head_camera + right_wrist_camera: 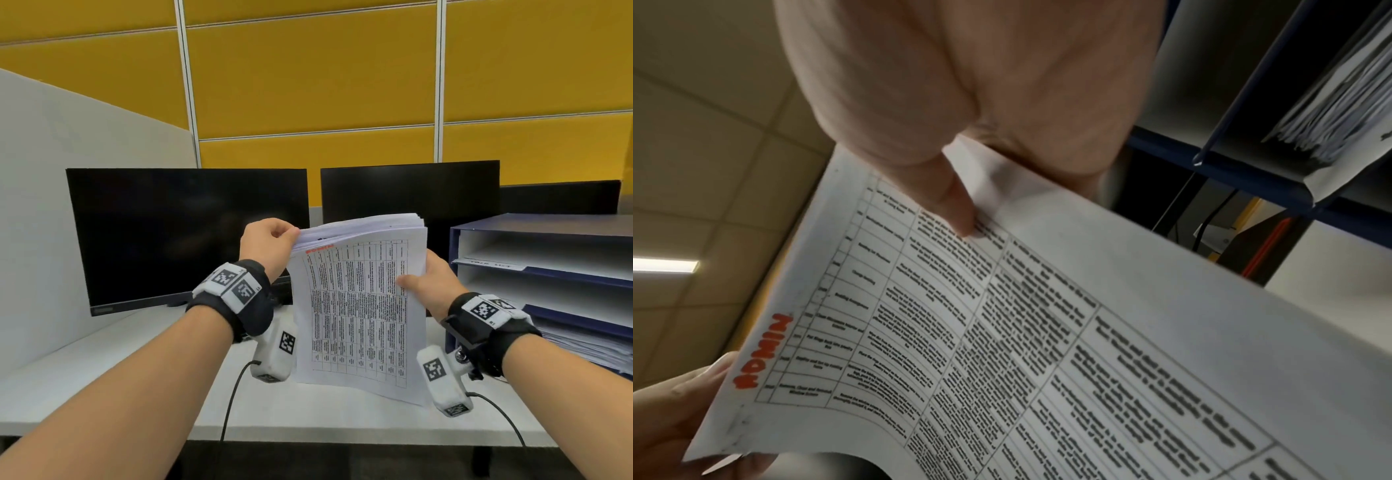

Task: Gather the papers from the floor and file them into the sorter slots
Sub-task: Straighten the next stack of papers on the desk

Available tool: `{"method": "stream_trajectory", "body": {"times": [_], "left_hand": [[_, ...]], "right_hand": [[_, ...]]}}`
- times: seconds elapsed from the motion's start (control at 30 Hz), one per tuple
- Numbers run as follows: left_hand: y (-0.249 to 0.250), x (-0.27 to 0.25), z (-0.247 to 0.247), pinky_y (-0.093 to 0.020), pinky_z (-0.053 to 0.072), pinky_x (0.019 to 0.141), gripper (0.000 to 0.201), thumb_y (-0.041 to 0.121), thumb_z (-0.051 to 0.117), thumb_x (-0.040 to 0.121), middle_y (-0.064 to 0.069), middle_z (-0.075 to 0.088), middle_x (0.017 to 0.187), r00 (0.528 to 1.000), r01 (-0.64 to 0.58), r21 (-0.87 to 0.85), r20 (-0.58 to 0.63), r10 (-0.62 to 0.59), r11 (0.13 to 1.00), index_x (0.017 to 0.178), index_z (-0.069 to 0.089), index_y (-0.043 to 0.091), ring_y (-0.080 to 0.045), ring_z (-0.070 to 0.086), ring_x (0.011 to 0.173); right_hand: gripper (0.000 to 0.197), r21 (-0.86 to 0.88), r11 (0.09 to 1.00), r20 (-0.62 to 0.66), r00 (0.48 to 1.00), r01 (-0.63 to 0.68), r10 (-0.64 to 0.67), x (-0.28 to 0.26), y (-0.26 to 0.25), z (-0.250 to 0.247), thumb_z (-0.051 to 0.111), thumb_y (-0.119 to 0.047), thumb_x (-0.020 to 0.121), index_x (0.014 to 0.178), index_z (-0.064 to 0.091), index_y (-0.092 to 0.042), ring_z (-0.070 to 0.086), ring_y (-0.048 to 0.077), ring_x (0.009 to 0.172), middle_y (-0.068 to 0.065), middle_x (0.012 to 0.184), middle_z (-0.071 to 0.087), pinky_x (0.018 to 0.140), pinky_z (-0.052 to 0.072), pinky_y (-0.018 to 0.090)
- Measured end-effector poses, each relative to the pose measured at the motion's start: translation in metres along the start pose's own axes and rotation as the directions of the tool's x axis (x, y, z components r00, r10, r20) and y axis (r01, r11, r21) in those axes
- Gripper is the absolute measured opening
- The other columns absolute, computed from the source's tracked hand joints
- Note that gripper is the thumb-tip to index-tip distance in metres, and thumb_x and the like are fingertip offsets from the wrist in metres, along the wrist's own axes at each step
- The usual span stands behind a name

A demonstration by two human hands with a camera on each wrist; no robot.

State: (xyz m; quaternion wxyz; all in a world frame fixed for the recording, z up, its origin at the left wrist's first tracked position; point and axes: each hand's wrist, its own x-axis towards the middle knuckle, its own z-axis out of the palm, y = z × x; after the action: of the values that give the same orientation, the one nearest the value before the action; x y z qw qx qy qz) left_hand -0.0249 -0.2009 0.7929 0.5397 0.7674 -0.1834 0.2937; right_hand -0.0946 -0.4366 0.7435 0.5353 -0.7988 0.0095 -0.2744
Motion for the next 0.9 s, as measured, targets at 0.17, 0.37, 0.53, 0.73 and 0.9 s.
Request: {"method": "stream_trajectory", "body": {"times": [0.17, 0.37, 0.53, 0.73, 0.9], "left_hand": [[0.003, 0.013, -0.006, -0.036, 0.053, 0.084, 0.017, 0.015, 0.056, 0.094, -0.001, 0.062, 0.082, 0.993, 0.099, 0.002, 0.068, -0.099, 0.995, 0.08, 0.067, 0.013, -0.018, 0.058, 0.086], [0.003, 0.021, -0.01, -0.041, 0.056, 0.086, 0.012, 0.018, 0.059, 0.093, -0.004, 0.067, 0.09, 0.997, 0.054, 0.039, 0.056, -0.056, 0.998, 0.088, 0.069, 0.013, -0.021, 0.064, 0.089], [-0.006, 0.016, -0.007, -0.037, 0.057, 0.081, 0.002, 0.021, 0.069, 0.086, 0.002, 0.067, 0.087, 1.0, 0.0, 0.11, 0.017, -0.001, 0.994, 0.085, 0.067, 0.021, -0.016, 0.065, 0.085], [-0.011, 0.018, -0.006, -0.038, 0.057, 0.081, 0.014, 0.021, 0.066, 0.088, 0.0, 0.066, 0.086, 0.997, 0.059, 0.05, -0.057, -0.056, 0.997, 0.075, 0.061, 0.023, -0.019, 0.065, 0.086], [-0.019, 0.021, 0.001, -0.041, 0.058, 0.082, 0.007, 0.021, 0.064, 0.089, -0.005, 0.067, 0.092, 0.981, 0.147, -0.104, -0.112, -0.158, 0.984, 0.089, 0.062, 0.014, -0.021, 0.067, 0.09]], "right_hand": [[0.036, 0.008, 1.0, 0.015, 1.0, -0.006, 0.006, 0.0, 0.001, -0.003, 0.059, 0.002, 0.087, 0.117, 0.052, -0.017, 0.059, 0.025, 0.111, 0.007, 0.118, 0.062, 0.094, 0.049, 0.044], [0.038, 0.007, 1.0, 0.012, 1.0, -0.022, 0.022, 0.001, 0.001, -0.004, 0.058, 0.001, 0.088, 0.122, 0.051, -0.014, 0.059, 0.025, 0.111, 0.007, 0.12, 0.062, 0.096, 0.048, 0.044], [0.038, 0.017, 0.999, 0.013, 0.999, -0.033, 0.033, 0.002, 0.003, -0.006, 0.058, 0.003, 0.087, 0.12, 0.052, -0.015, 0.059, 0.027, 0.111, 0.009, 0.121, 0.062, 0.098, 0.047, 0.05], [0.038, 0.02, 0.999, 0.006, 0.999, -0.034, 0.034, 0.006, 0.005, -0.006, 0.058, 0.002, 0.087, 0.122, 0.053, -0.012, 0.06, 0.026, 0.109, 0.009, 0.119, 0.063, 0.096, 0.048, 0.048], [0.038, 0.024, 0.999, 0.016, 0.999, -0.04, 0.04, 0.008, 0.006, -0.008, 0.058, 0.003, 0.087, 0.121, 0.052, -0.012, 0.06, 0.027, 0.11, 0.009, 0.121, 0.062, 0.096, 0.048, 0.048]]}}
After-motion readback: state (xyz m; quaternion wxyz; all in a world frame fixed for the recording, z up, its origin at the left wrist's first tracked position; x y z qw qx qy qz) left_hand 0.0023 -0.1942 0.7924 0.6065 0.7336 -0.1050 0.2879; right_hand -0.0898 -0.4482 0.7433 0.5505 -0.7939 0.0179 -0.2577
